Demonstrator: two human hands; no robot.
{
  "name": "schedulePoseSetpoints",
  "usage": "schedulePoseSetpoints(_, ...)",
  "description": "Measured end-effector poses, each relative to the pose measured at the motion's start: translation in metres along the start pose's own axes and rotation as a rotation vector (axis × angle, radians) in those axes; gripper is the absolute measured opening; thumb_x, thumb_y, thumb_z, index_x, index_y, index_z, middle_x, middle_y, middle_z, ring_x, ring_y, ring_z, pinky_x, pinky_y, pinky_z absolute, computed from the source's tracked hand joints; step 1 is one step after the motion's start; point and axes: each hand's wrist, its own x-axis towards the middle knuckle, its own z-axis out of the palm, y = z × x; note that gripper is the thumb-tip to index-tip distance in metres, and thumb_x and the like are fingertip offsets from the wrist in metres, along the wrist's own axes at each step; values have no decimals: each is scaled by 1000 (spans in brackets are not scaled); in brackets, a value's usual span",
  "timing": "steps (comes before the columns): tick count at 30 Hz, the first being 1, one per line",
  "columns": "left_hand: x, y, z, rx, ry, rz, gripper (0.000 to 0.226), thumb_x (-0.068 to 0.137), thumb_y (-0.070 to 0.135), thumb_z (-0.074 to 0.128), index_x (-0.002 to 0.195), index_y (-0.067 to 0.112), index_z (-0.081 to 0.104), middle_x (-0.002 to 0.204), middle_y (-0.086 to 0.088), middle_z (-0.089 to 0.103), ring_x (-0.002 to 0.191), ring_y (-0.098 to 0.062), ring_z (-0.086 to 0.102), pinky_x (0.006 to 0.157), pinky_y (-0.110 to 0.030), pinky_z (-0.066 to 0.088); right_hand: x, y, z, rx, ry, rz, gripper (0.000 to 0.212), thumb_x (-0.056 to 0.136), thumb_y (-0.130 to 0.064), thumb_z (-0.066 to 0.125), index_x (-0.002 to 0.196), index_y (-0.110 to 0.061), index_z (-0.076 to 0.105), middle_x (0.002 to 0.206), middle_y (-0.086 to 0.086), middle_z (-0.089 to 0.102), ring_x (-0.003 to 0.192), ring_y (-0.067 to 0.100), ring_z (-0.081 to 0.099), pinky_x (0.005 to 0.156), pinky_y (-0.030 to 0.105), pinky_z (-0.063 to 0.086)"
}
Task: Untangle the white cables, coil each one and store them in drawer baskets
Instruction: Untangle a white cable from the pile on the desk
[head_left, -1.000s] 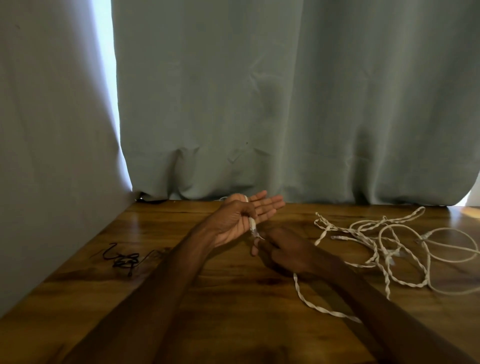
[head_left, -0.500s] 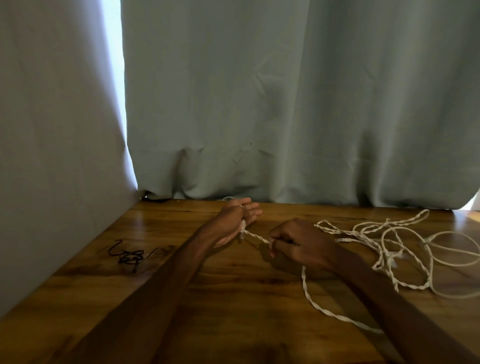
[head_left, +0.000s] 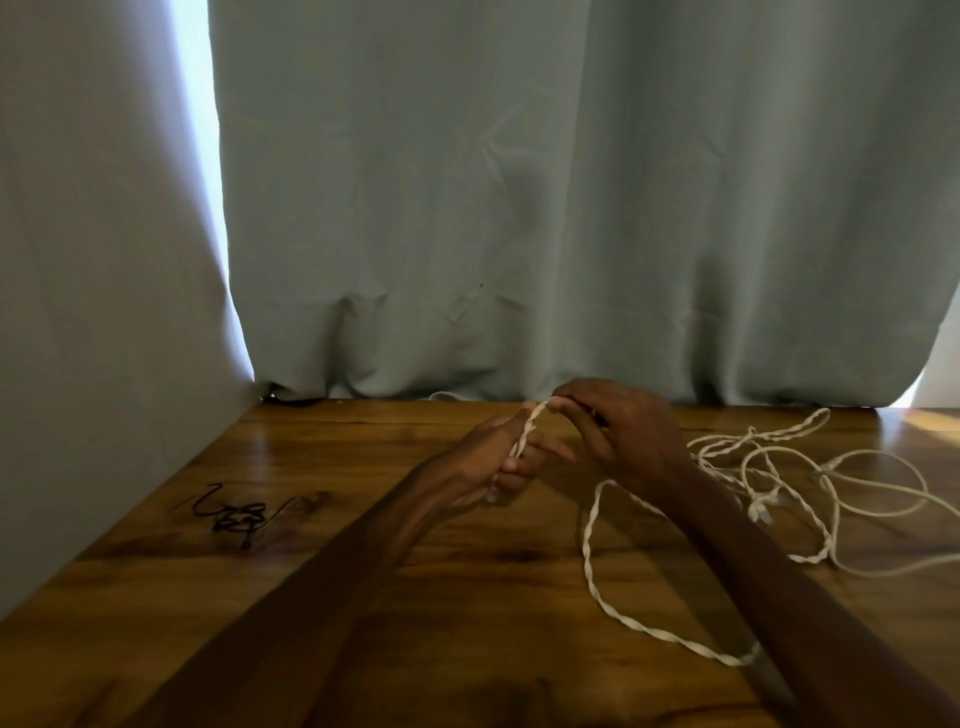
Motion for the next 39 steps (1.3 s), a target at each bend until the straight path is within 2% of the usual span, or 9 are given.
schedulePoseSetpoints(3,0,6,8,-192,-167,-17,77,108,54,21,85,3,74,44,9,29,32,-1,22,31,-14,19,-4,13,-8,24,30,48,39,102,-45,44,110,-24,77,99,-3,78,83,15,72,68,35,58)
schedulePoseSetpoints(9,-10,13,7,-311,-326,58,32,110,22,34,87,15,55,53,14,32,39,-2,22,44,-21,14,-9,12,10,422,-175,289,30,106,-43,45,102,-32,73,67,-1,68,62,10,64,61,30,48)
schedulePoseSetpoints(14,-7,8,2,-467,-332,87,32,107,12,36,110,7,67,55,12,35,42,-5,18,44,-20,22,-18,-13,24,652,-277,429,35,107,-47,38,97,-34,69,68,7,69,63,21,66,62,37,50)
schedulePoseSetpoints(19,0,9,13,-550,-154,149,35,95,4,44,129,5,52,82,3,67,49,-4,48,49,-16,35,-23,-23,33,204,-441,250,28,103,-29,43,77,-26,53,73,1,67,63,20,61,55,24,34)
schedulePoseSetpoints(22,5,9,7,-632,7,208,29,97,-6,42,124,3,49,108,-16,75,69,-17,71,52,-18,54,-26,-26,39,-97,-360,-12,13,93,-31,67,88,-20,67,74,3,71,58,18,59,61,23,29)
schedulePoseSetpoints(26,6,10,-17,-783,126,249,37,101,-13,30,134,-1,41,129,-32,64,102,-40,73,86,-34,62,-20,-38,47,83,-446,16,8,99,-31,55,96,-25,61,81,-1,69,64,15,55,62,28,35)
schedulePoseSetpoints(29,6,4,-23,-703,188,241,43,103,-14,26,144,-4,35,143,-36,52,129,-47,57,107,-41,51,-15,-44,45,88,-516,54,20,99,-30,53,79,-29,51,69,-7,57,57,8,45,60,28,30)
schedulePoseSetpoints(33,24,-2,-25,-418,355,207,53,101,-19,32,150,-2,27,147,-31,51,134,-43,54,106,-35,47,-12,-44,36,146,-598,191,31,96,-39,58,70,-23,59,63,-7,59,58,8,54,55,30,36)
schedulePoseSetpoints(39,20,-16,-36,33,441,259,51,97,-15,29,144,7,29,112,-11,74,98,-25,73,78,-28,58,-2,-53,19,374,-498,258,14,99,-32,63,98,-31,77,85,-18,74,75,0,64,65,24,45)
